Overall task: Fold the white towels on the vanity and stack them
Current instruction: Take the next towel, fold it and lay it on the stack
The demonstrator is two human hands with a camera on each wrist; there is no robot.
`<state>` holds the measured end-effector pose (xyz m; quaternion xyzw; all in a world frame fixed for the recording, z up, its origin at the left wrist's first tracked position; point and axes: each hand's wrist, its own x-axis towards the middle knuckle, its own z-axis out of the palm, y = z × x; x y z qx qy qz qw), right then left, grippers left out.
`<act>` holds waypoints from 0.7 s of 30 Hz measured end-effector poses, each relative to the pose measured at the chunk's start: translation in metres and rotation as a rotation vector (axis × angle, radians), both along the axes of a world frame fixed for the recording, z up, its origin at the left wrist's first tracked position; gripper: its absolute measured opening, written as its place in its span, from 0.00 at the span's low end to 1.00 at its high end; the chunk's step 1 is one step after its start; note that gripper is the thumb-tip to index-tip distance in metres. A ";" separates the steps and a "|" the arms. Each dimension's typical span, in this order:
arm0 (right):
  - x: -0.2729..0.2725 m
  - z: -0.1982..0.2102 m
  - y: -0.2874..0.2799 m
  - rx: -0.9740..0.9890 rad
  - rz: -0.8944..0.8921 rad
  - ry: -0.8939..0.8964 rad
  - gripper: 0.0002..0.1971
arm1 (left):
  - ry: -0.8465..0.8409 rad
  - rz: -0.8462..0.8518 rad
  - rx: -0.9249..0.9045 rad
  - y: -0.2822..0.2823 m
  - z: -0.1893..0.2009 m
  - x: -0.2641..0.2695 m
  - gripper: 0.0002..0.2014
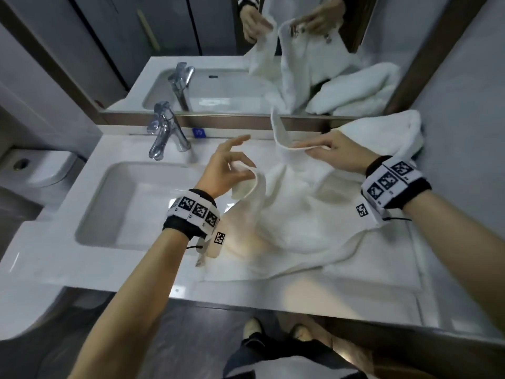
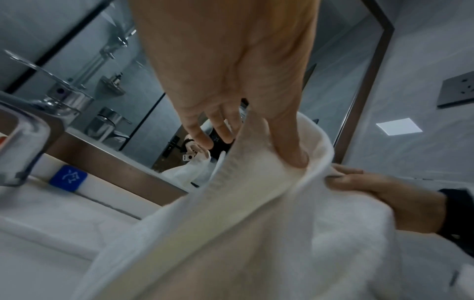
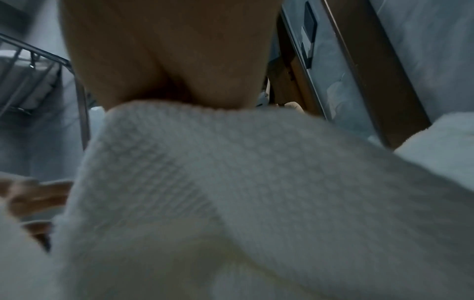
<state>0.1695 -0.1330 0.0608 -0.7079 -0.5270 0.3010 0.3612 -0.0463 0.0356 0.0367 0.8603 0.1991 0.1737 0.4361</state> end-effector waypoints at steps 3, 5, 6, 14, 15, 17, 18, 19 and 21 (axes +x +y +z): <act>-0.012 -0.006 -0.012 -0.023 0.071 0.007 0.17 | 0.090 -0.086 0.076 0.002 -0.001 0.014 0.09; -0.017 -0.008 -0.020 -0.045 0.097 0.029 0.18 | 0.126 -0.127 0.112 0.005 -0.004 0.021 0.08; -0.018 -0.008 -0.025 -0.052 0.099 0.042 0.19 | 0.134 -0.142 0.089 0.007 -0.005 0.024 0.08; -0.018 -0.014 -0.054 -0.143 0.010 0.032 0.15 | 0.114 -0.176 -0.206 0.002 -0.005 0.033 0.10; -0.018 -0.017 -0.054 -0.183 -0.016 0.014 0.14 | 0.115 -0.179 -0.191 -0.001 -0.003 0.034 0.11; -0.021 -0.020 -0.055 -0.192 -0.094 0.011 0.15 | 0.114 -0.175 -0.120 -0.007 0.002 0.039 0.10; -0.025 -0.022 -0.054 -0.138 -0.148 0.000 0.16 | 0.112 -0.161 -0.072 -0.011 0.005 0.042 0.10; -0.029 -0.022 -0.052 -0.063 -0.204 -0.026 0.16 | 0.109 -0.140 -0.020 -0.015 0.008 0.045 0.10; -0.043 -0.020 -0.046 0.073 -0.268 -0.076 0.12 | 0.107 -0.093 0.079 -0.026 0.015 0.051 0.10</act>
